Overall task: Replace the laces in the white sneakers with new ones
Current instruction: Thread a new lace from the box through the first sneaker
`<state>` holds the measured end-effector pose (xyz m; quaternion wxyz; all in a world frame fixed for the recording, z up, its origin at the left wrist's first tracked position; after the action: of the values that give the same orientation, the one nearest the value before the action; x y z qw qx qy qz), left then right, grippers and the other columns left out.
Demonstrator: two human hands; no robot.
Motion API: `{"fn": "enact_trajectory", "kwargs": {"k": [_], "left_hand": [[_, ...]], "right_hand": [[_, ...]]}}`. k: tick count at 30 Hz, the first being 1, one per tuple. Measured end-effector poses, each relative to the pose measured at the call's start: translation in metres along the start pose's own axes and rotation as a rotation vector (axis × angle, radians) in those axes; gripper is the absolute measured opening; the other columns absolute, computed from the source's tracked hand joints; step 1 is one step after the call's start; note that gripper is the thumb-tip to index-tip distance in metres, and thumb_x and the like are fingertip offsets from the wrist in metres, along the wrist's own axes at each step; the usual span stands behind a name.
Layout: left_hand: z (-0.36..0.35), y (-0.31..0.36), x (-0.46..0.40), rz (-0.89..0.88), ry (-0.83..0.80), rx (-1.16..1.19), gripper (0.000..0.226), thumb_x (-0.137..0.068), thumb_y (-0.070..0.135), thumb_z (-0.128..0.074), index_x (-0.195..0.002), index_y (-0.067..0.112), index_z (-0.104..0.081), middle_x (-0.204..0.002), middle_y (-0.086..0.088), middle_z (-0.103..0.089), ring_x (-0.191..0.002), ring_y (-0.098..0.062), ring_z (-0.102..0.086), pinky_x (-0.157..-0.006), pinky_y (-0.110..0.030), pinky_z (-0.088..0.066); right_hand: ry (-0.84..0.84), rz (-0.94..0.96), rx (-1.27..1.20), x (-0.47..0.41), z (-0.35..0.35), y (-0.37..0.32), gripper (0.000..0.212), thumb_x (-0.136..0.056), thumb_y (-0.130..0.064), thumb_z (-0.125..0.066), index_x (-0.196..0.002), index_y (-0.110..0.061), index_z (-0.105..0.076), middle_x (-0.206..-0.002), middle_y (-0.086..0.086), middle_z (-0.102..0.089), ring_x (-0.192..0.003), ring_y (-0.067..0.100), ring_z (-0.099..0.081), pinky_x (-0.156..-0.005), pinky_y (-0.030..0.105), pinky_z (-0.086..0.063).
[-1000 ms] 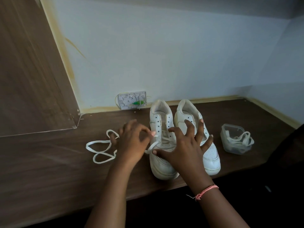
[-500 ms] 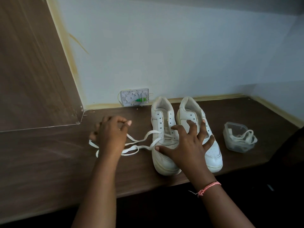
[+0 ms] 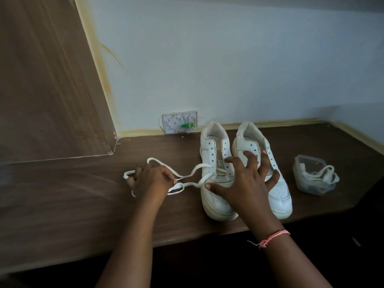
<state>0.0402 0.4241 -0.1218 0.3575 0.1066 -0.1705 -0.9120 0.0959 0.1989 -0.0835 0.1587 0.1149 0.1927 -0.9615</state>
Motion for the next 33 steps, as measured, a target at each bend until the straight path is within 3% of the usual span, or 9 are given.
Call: {"fn": "enact_trajectory", "kwargs": {"k": [4, 7, 10, 13, 17, 23, 26, 30, 33], "left_hand": [[0.003, -0.005, -0.007, 0.008, -0.007, 0.062, 0.016, -0.083, 0.041, -0.07, -0.068, 0.037, -0.068, -0.088, 0.017, -0.062, -0.11, -0.017, -0.048, -0.095, -0.039, -0.03], [0.028, -0.014, -0.014, 0.01, 0.113, 0.366, 0.016, -0.083, 0.034, -0.073, -0.07, 0.04, -0.065, -0.074, 0.016, -0.065, -0.089, -0.017, -0.061, -0.092, -0.049, -0.043], [0.062, 0.014, 0.004, -0.124, 0.268, 0.731, 0.02, -0.082, 0.022, -0.076, -0.07, 0.031, -0.064, -0.073, 0.013, -0.065, -0.076, -0.011, -0.063, -0.073, -0.031, -0.048], [0.06, 0.069, 0.032, -0.297, 0.146, 0.963, 0.014, -0.083, 0.015, -0.075, -0.083, 0.028, -0.073, -0.077, 0.012, -0.071, -0.07, 0.002, -0.062, -0.065, -0.015, -0.045], [0.026, 0.105, 0.048, -0.419, 0.192, 0.856, 0.008, -0.083, 0.015, -0.076, -0.084, 0.023, -0.076, -0.079, 0.01, -0.069, -0.072, -0.001, -0.062, -0.064, -0.01, -0.045], [0.004, 0.112, 0.043, -0.422, 0.203, 0.738, 0.005, -0.082, 0.016, -0.076, -0.079, 0.019, -0.074, -0.076, 0.011, -0.064, -0.069, 0.0, -0.059, -0.061, -0.011, -0.042], [0.004, 0.108, 0.042, -0.415, 0.234, 0.719, 0.003, -0.084, 0.017, -0.074, -0.082, 0.018, -0.073, -0.077, 0.01, -0.064, -0.069, -0.003, -0.06, -0.061, -0.017, -0.047], [-0.003, 0.102, 0.04, -0.402, 0.198, 0.709, 0.003, -0.084, 0.017, -0.074, -0.083, 0.02, -0.073, -0.079, 0.009, -0.064, -0.071, -0.003, -0.06, -0.062, -0.019, -0.049], [-0.005, 0.103, 0.039, -0.406, 0.186, 0.698, 0.006, -0.083, 0.016, -0.075, -0.08, 0.02, -0.072, -0.077, 0.009, -0.063, -0.068, -0.002, -0.059, -0.059, -0.011, -0.043]], "right_hand": [[-0.008, 0.003, 0.01, 0.001, 0.0, 0.002, 0.084, -0.062, -0.081, -0.063, -0.132, -0.04, -0.042, -0.154, -0.003, -0.014, -0.144, 0.026, 0.02, -0.111, 0.063, 0.003], [-0.006, 0.018, 0.014, 0.001, 0.001, 0.001, 0.083, -0.062, -0.082, -0.062, -0.132, -0.039, -0.044, -0.153, -0.002, -0.017, -0.145, 0.027, 0.017, -0.111, 0.063, 0.003], [0.018, 0.022, 0.002, -0.003, 0.004, 0.004, 0.075, -0.068, -0.081, -0.058, -0.128, -0.036, -0.051, -0.151, -0.002, -0.028, -0.146, 0.028, 0.008, -0.112, 0.062, 0.003], [0.113, -0.027, -0.053, -0.008, 0.011, 0.007, 0.05, -0.081, -0.069, -0.057, -0.114, -0.032, -0.065, -0.142, -0.003, -0.046, -0.146, 0.028, -0.009, -0.111, 0.059, 0.0], [0.23, -0.023, 0.008, -0.008, 0.011, 0.007, 0.024, -0.082, -0.051, -0.067, -0.085, -0.027, -0.072, -0.11, -0.005, -0.065, -0.134, 0.029, -0.035, -0.109, 0.056, -0.007], [0.307, -0.018, -0.017, -0.008, 0.003, 0.006, 0.022, -0.086, -0.044, -0.063, -0.077, -0.024, -0.067, -0.072, -0.008, -0.067, -0.101, 0.024, -0.054, -0.103, 0.052, -0.015], [0.337, -0.007, -0.035, -0.011, 0.002, 0.007, 0.015, -0.087, -0.033, -0.067, -0.077, -0.022, -0.068, -0.069, -0.007, -0.067, -0.096, 0.024, -0.056, -0.102, 0.053, -0.02], [0.292, -0.022, -0.023, -0.015, 0.0, 0.01, 0.027, -0.08, -0.05, -0.071, -0.082, -0.024, -0.072, -0.073, -0.007, -0.069, -0.1, 0.024, -0.056, -0.1, 0.048, -0.018], [0.285, -0.027, -0.011, -0.016, -0.002, 0.009, 0.033, -0.079, -0.058, -0.068, -0.084, -0.025, -0.072, -0.075, -0.006, -0.07, -0.1, 0.023, -0.056, -0.097, 0.045, -0.019]]}}
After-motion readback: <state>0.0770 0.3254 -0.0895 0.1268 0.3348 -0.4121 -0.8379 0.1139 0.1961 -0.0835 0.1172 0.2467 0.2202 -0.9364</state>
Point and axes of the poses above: each hand's wrist, its own x-axis away from the middle knuckle, its own z-axis out of the back of the hand, y = z × x, the point moved 5 cm from there along -x, towards the middle knuckle
